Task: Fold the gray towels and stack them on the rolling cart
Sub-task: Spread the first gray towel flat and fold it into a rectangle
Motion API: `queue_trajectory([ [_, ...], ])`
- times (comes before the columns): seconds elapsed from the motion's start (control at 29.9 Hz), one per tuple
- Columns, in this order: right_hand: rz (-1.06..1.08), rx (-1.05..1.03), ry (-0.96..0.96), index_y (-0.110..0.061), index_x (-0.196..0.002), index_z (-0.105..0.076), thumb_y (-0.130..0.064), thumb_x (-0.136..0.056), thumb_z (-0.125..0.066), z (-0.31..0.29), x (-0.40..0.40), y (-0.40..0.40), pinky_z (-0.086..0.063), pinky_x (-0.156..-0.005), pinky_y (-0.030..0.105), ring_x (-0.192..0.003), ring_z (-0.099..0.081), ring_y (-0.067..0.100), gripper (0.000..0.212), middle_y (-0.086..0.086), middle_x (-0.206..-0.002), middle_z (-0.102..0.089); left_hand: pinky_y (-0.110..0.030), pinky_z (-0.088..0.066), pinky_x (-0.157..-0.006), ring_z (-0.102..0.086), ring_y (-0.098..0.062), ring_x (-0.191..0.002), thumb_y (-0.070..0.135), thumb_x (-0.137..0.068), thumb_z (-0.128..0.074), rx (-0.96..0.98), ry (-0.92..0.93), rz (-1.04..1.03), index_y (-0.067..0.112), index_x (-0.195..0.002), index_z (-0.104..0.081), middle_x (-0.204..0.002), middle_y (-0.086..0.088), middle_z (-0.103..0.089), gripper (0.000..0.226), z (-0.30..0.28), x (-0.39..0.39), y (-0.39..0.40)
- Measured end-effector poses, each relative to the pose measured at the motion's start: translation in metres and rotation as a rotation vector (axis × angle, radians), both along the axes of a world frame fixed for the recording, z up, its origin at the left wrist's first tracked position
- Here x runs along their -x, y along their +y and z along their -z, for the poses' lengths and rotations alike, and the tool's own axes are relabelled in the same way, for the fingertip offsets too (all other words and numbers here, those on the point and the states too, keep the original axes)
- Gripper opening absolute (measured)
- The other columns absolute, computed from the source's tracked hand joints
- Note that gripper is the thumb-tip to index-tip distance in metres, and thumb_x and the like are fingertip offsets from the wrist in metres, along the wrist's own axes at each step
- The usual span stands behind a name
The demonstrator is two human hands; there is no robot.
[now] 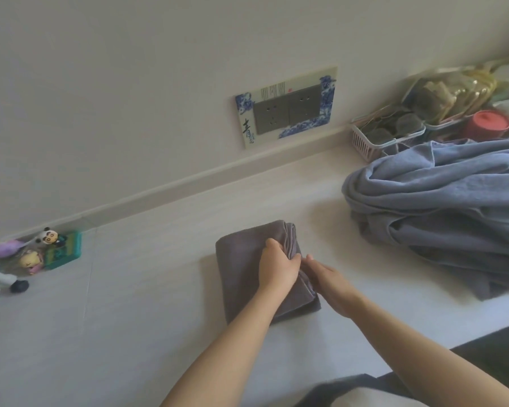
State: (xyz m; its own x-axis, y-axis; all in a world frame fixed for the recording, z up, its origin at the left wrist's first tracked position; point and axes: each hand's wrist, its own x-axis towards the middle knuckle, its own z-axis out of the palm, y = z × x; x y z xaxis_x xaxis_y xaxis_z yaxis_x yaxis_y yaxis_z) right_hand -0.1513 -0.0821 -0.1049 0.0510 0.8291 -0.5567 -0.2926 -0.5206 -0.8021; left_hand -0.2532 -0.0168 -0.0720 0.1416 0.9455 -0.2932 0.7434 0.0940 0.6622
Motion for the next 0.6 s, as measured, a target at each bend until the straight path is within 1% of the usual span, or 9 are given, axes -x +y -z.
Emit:
queue_trajectory([
  [0.13,-0.029,0.04,-0.039,-0.012,-0.116,-0.061,-0.041,-0.099,-0.036,0.006,-0.007,0.001,-0.042,-0.104,0.034,-0.111,-0.06,0.016,0.043,0.005,-0.12,-0.064,-0.031,-0.052,-0.069,-0.064,-0.024,-0.083,0.031,-0.08,-0.068,0.122,-0.011,0.032,0.013,-0.092,-0.045,-0.094,-0.007,-0.063,0.031,0.013,-0.004,-0.001],
  [0.23,-0.077,0.018,-0.136,-0.018,-0.11,-0.064,-0.046,-0.096,-0.044,0.007,-0.008,0.0,-0.043,-0.103,0.041,-0.108,-0.062,0.016,0.037,0.002,-0.112,-0.068,-0.029,-0.055,-0.057,-0.063,-0.019,-0.066,0.019,-0.086,-0.053,0.337,-0.152,-0.013,0.012,-0.1,-0.05,-0.083,-0.006,-0.063,0.016,0.008,0.004,0.007],
  [0.3,-0.16,-0.027,-0.267,-0.023,-0.108,-0.063,-0.047,-0.089,-0.056,0.005,-0.006,0.0,-0.046,-0.097,0.042,-0.103,-0.063,0.014,0.032,-0.001,-0.107,-0.069,-0.026,-0.052,-0.055,-0.061,-0.015,-0.064,0.01,-0.089,-0.043,0.356,-0.203,-0.014,0.012,-0.106,-0.056,-0.083,-0.005,-0.063,0.021,0.007,0.014,0.01],
  [0.37,-0.217,-0.042,-0.41,-0.022,-0.108,-0.061,-0.041,-0.084,-0.066,0.003,-0.001,0.001,-0.05,-0.089,0.039,-0.096,-0.064,0.014,0.031,-0.002,-0.102,-0.069,-0.028,-0.053,-0.069,-0.062,-0.014,-0.073,0.002,-0.087,-0.041,0.153,-0.192,0.04,0.014,-0.102,-0.062,-0.092,-0.004,-0.062,0.029,0.008,0.028,0.009],
  [0.4,-0.229,-0.045,-0.463,-0.019,-0.107,-0.061,-0.035,-0.082,-0.067,0.001,0.001,0.002,-0.051,-0.086,0.038,-0.094,-0.063,0.015,0.03,-0.002,-0.101,-0.068,-0.028,-0.05,-0.078,-0.062,-0.016,-0.081,0.001,-0.084,-0.041,-0.062,-0.142,0.076,0.014,-0.098,-0.065,-0.096,-0.003,-0.06,0.031,0.011,0.037,0.008],
  [0.47,-0.236,-0.044,-0.53,-0.015,-0.108,-0.06,-0.026,-0.083,-0.066,0.0,0.003,0.003,-0.051,-0.084,0.037,-0.094,-0.062,0.018,0.027,0.0,-0.101,-0.067,-0.033,-0.045,-0.086,-0.059,-0.024,-0.095,0.01,-0.076,-0.041,-0.535,0.102,0.137,0.015,-0.097,-0.069,-0.105,-0.004,-0.06,0.035,0.024,0.055,0.008],
  [0.5,-0.239,-0.046,-0.552,-0.014,-0.108,-0.059,-0.023,-0.084,-0.065,0.0,0.004,0.003,-0.05,-0.084,0.036,-0.094,-0.062,0.019,0.026,0.001,-0.101,-0.067,-0.038,-0.043,-0.09,-0.057,-0.029,-0.106,0.019,-0.075,-0.04,-0.638,0.236,0.14,0.017,-0.103,-0.069,-0.115,-0.007,-0.061,0.04,0.031,0.063,0.01],
  [0.54,-0.247,-0.046,-0.571,-0.013,-0.108,-0.058,-0.022,-0.085,-0.063,0.0,0.003,0.002,-0.05,-0.083,0.036,-0.095,-0.061,0.02,0.025,0.001,-0.101,-0.066,-0.044,-0.038,-0.098,-0.051,-0.034,-0.12,0.027,-0.077,-0.038,-0.613,0.338,0.145,0.02,-0.114,-0.066,-0.13,-0.011,-0.056,0.048,0.036,0.069,0.011],
  [0.6,-0.287,-0.039,-0.632,-0.013,-0.11,-0.055,-0.023,-0.087,-0.061,-0.004,0.002,0.001,-0.047,-0.08,0.032,-0.094,-0.059,0.02,0.025,0.002,-0.104,-0.064,-0.053,-0.02,-0.111,-0.022,-0.037,-0.142,0.045,-0.083,-0.025,-0.415,0.501,0.217,0.028,-0.141,-0.043,-0.154,-0.01,-0.027,0.062,0.044,0.075,0.01],
])
